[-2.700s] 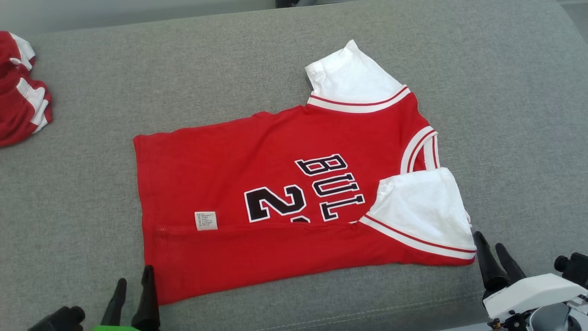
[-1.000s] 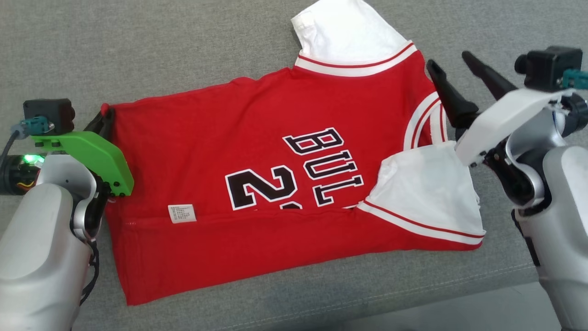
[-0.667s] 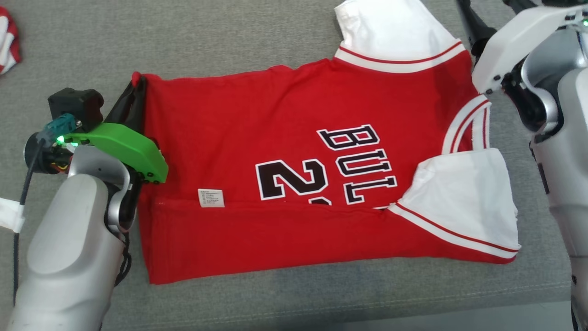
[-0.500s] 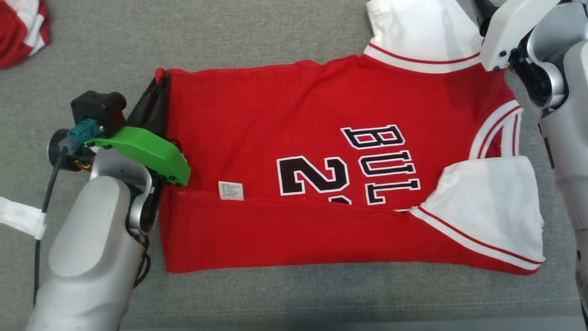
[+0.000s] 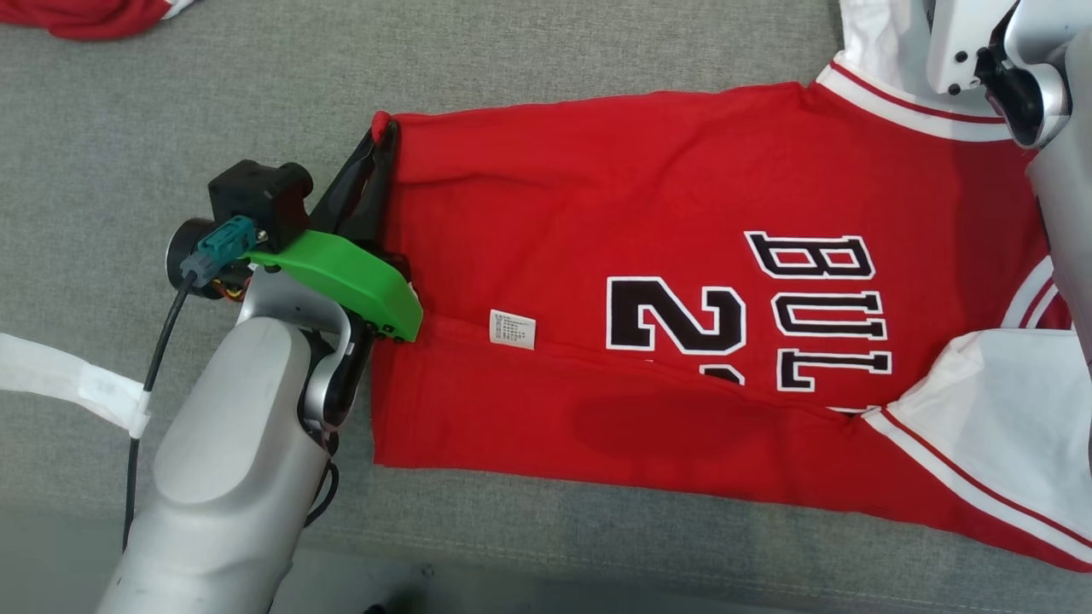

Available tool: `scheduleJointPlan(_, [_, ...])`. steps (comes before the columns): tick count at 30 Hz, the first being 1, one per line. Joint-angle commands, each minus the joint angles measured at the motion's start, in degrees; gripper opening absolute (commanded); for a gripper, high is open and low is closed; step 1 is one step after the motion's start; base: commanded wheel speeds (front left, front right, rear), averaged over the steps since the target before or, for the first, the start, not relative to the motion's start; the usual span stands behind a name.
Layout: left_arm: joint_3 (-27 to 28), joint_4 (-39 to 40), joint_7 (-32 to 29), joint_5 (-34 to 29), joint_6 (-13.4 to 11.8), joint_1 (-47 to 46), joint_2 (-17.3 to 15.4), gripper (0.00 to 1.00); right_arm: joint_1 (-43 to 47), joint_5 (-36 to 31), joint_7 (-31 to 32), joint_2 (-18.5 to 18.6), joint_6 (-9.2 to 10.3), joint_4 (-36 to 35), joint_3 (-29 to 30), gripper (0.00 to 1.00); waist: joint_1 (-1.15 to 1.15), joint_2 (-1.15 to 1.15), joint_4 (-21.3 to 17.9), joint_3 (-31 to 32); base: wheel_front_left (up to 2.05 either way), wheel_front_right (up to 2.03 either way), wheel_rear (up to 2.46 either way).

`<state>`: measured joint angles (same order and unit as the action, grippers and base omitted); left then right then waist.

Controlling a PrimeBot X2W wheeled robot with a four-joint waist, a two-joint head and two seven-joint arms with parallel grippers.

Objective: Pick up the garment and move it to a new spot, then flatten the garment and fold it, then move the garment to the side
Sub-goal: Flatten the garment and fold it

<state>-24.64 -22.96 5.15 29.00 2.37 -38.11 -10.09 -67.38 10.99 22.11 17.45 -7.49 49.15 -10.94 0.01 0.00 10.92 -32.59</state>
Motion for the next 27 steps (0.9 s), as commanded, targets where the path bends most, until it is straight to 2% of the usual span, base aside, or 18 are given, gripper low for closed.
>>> scheduleJointPlan(1, [-0.06,-0.35,0.41,-0.17,0.17,-1.04,0.18,0.00,-0.21,-0.73,0.46,0.32,0.00,1.55,-0.30,0.94,-0.01,0.00,0.82,-0.82,0.00,0.00,0.00])
scheduleJointPlan(2, [-0.05,-0.55,0.47,-0.10,0.10,-1.27,0.25,0.00,-0.39,-1.15,0.31,0.37,0.00,2.40,-0.33,0.75,-0.01,0.00,0.83,-0.91,0.00,0.00,0.00])
scheduleJointPlan(3, [-0.01,-0.72,0.65,0.00,0.10,-1.50,0.27,0.00,-0.66,-1.39,0.02,0.33,0.01,3.15,-0.32,0.47,-0.01,0.00,0.81,-1.00,0.00,0.00,0.00])
scheduleJointPlan(5, [0.06,-1.19,0.88,0.23,0.13,-1.75,0.28,0.00,-1.04,-1.76,-0.59,0.30,0.05,4.47,-0.24,0.35,-0.01,0.00,0.67,-1.13,0.00,0.00,0.00])
scheduleJointPlan(6, [0.15,-1.47,1.05,0.38,0.14,-1.83,0.22,0.00,-1.11,-1.84,-0.89,0.24,0.05,5.15,-0.20,0.26,-0.01,0.00,0.51,-1.13,0.00,0.00,0.00])
scheduleJointPlan(7, [0.24,-1.75,1.08,0.47,0.15,-1.92,0.12,0.00,-1.22,-1.71,-1.25,0.11,0.05,5.75,-0.11,0.06,-0.01,0.00,0.31,-1.08,0.00,0.00,0.00])
scheduleJointPlan(8, [0.36,-2.07,1.18,0.58,0.13,-1.98,-0.06,0.00,-1.44,-1.51,-1.66,-0.03,0.05,6.26,0.12,0.00,-0.01,0.00,0.04,-1.00,0.00,0.00,0.00])
scheduleJointPlan(16, [1.49,-3.32,1.63,1.25,-0.40,-1.71,-1.92,0.00,-2.34,-0.11,-8.96,-0.64,0.05,6.23,-0.50,0.00,-0.01,0.00,-3.97,1.35,0.00,0.00,0.00])
scheduleJointPlan(21, [2.33,-3.63,1.77,1.70,-0.88,0.01,-3.60,0.00,0.25,5.30,-13.25,-1.06,0.05,3.09,-3.30,0.00,-0.01,0.00,-7.45,4.69,0.00,0.00,0.00])
scheduleJointPlan(27, [3.24,-3.00,1.51,2.10,-1.56,2.77,-5.47,0.00,6.35,12.56,-16.92,0.70,0.05,-4.09,-8.24,0.00,-0.01,0.00,-10.64,8.47,0.00,0.00,0.00])
